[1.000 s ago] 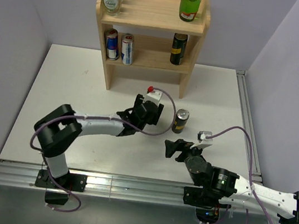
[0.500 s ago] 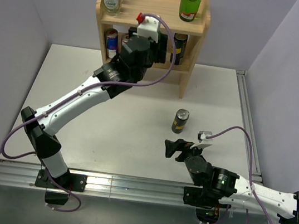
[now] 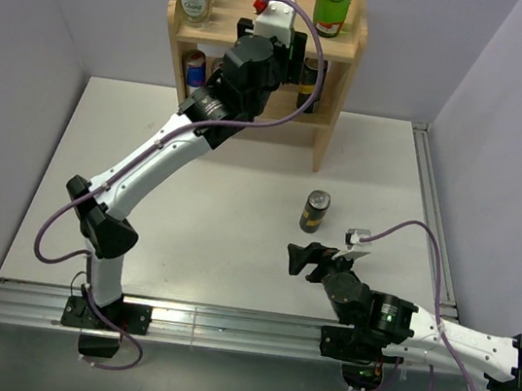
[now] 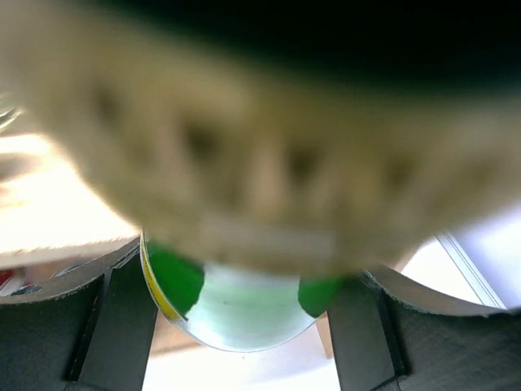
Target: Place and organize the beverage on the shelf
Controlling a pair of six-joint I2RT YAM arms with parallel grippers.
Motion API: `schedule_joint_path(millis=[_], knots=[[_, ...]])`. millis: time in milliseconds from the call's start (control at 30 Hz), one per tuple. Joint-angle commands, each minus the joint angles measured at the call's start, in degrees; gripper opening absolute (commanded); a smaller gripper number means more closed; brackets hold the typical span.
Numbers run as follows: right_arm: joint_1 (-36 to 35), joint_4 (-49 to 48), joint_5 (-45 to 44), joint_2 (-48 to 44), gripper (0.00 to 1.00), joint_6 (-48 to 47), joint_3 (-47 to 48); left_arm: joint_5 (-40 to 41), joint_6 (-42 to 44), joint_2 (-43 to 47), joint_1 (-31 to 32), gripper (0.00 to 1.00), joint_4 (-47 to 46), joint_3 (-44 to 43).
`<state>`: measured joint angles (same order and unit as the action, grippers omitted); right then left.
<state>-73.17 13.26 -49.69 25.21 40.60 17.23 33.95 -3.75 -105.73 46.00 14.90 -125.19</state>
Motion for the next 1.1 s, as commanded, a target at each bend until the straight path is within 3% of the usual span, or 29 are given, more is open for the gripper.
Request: schedule_joint_path(millis=[0,200,400,533,1067], knots=[[-0.4,-1.9,-1.4,-0.9,0.99,-0.3,-0.9,-3.4,1.6,-1.1,-1.7,0.00,-10.6,-7.3],[-0.4,-2.1,-1.2,-0.8,0.99,-0.4,-0.9,-4.9,1.6,-6.2,-3.4,0.00,-14.3,-13.8],[-0.5,-2.3,-1.0,-0.9,0.99,-0.6,-1.0,-6.4,0.7,-7.7,-4.5,0.00,-17.9,-14.1],[-0.5,-2.2,-0.9,-0.9,0.99,-0.6,-1.0,-8.5,-1.3,-10.9,-6.2,0.00,-16.2,-18.3],[-0.5,-2.2,-1.3,-0.9,0.99,-0.3,-1.1,-15.9,-6.1,-15.8,-11.0,0.00,-16.6,-18.7]])
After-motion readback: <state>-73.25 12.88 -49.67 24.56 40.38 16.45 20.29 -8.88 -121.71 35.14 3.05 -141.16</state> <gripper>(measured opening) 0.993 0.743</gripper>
